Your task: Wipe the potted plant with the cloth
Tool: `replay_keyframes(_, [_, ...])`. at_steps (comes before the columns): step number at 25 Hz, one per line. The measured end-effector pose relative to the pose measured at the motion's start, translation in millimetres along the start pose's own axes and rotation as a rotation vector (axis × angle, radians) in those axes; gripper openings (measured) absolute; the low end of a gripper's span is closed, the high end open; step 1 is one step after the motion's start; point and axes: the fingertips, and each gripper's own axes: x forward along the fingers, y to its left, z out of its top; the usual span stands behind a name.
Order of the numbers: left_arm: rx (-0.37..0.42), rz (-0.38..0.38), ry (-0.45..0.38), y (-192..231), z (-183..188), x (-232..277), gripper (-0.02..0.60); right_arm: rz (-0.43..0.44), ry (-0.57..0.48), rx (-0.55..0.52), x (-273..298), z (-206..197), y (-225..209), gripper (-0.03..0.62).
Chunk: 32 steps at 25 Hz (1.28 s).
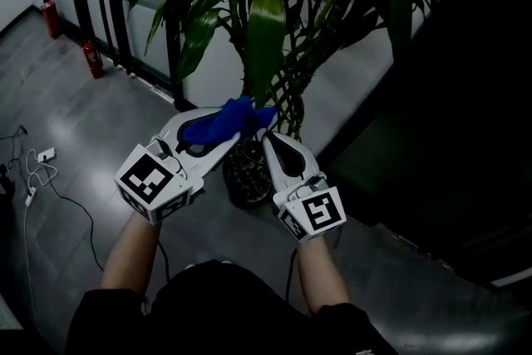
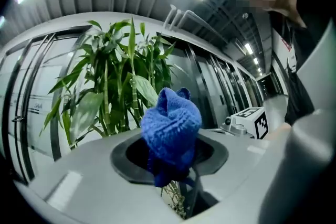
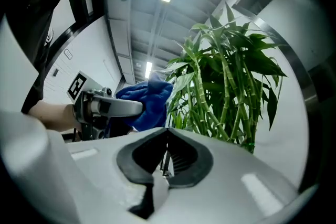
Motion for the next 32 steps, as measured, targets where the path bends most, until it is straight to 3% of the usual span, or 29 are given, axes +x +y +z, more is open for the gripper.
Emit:
replay_keyframes(5, [-0.086, 0.093, -0.126, 9.6, -0.5, -46.8, 0.152, 0.081, 0.013, 0.037, 5.7, -20.0, 16.6, 0.003])
replay_keyframes(10, [-0.187, 0.252, -0.219, 28.6, -6.3, -101.6, 0.152, 0.188, 0.016, 0.073, 26.7, -33.1, 40.2, 0.003])
replay_keyframes(14, [-0.181, 0.379, -0.230, 38.4, -7.9, -140.1, 0.152, 0.249, -0.011, 0.110, 37.0, -35.7, 55.9, 0.003])
replay_keyframes(18, [-0.169, 0.447, -0.223, 40.9, -10.6, -161.9, 0.152, 0.278, -0.006, 0.141, 49.0, -44.0, 66.6, 0.003])
replay_keyframes(23, [-0.172, 0.449, -0.214, 52.7, -19.1, -171.8, 0.152, 0.298, 0.022, 0.118, 64.8, -51.3, 86.1, 0.003])
replay_keyframes(28, [-0.216, 0.375, -0.235, 96.9, -50.4, -164.6, 0.152, 0.296, 0.069, 0.012, 101.2, -80.3, 107.7, 0.003])
replay_keyframes(32, [-0.221, 0.253, -0.233, 136.3, -54.5, -164.5, 0.152, 0.183, 0.073, 0.011, 136.8, -84.4, 111.1, 0.003])
